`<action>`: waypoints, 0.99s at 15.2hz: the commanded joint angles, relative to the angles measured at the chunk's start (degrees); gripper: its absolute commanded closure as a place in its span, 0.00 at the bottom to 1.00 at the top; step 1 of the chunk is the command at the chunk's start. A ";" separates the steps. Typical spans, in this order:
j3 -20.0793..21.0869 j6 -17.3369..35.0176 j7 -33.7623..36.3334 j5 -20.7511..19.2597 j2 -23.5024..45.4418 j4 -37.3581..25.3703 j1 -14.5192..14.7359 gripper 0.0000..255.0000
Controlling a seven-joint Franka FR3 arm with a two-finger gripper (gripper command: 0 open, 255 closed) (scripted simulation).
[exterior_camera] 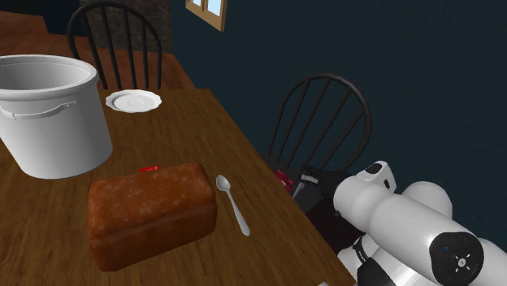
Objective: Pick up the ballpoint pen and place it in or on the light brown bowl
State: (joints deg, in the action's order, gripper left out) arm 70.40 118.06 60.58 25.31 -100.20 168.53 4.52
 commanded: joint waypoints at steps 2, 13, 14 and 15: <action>0.00 0.00 0.00 0.00 0.00 0.00 0.00 1.00; -9.62 -1.35 -5.36 -5.10 -0.61 -4.52 -5.98 1.00; -10.52 -1.47 -5.84 -5.58 -0.53 -5.03 -6.58 1.00; -11.40 -1.58 -6.31 -6.05 -0.44 -5.56 -7.18 1.00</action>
State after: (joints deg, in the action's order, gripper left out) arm 59.99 116.45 54.86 19.76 -100.76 163.43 -1.95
